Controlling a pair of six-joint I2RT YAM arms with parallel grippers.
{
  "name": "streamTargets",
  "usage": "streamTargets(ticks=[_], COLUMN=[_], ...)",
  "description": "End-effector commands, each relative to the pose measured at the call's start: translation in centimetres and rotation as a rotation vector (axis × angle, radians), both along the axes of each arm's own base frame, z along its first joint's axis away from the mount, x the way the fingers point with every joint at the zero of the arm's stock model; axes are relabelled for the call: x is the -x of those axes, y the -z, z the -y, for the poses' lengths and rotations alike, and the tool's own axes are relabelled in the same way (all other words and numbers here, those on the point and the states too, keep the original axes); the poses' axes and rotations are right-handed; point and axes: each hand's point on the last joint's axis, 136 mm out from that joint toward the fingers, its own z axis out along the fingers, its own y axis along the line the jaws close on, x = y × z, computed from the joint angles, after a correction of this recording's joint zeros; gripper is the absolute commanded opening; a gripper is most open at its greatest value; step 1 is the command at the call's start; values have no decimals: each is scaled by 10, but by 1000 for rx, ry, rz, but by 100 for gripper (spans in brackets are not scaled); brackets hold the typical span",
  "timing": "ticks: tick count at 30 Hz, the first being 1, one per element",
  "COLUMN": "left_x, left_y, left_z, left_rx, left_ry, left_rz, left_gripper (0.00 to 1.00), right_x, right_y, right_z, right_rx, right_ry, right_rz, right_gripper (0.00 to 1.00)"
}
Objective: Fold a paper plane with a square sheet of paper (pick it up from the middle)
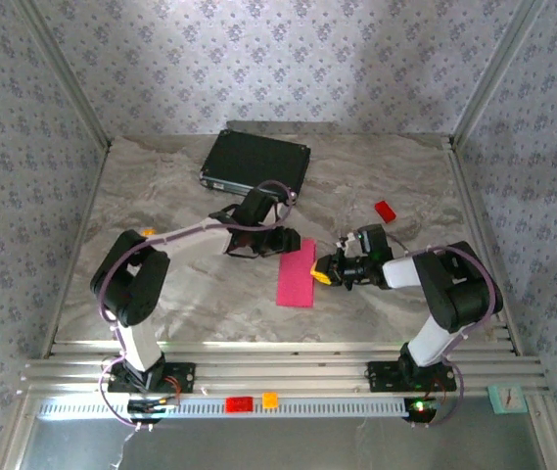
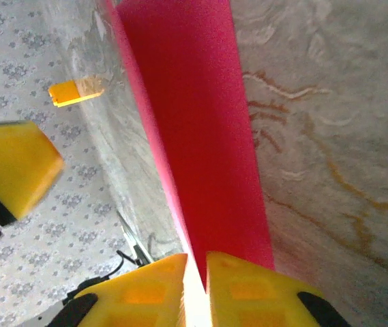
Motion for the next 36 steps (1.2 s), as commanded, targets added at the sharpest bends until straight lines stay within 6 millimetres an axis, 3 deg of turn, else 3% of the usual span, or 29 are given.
streamTargets(ticks=[1,7,13,17,32,36], left_x=[5,20,21,20,21,22], left_y=[-7,-15,-28,-33,-32,-34], left_z=[-13,-36,-50,-58,-62,-66], left_rx=[-16,-53,-65,-59,-1,0], left_ry=[-63,-39,17,39,79,106], left_rz=[28,81,133,163,256,242], left_gripper=[52,52,52,51,51,51], right_x=[4,5,1,1,-13,-19], right_y=[-9,-4,2,6,0,2], right_z=[-11,-25,-26,-21,-12,-9], right_rx=[-36,20,51,80,106,124], right_ry=[-82,-93,-24,12,52,67], right_rz=[14,27,27,24,30,40], right_gripper=[20,26,17,19,19,10])
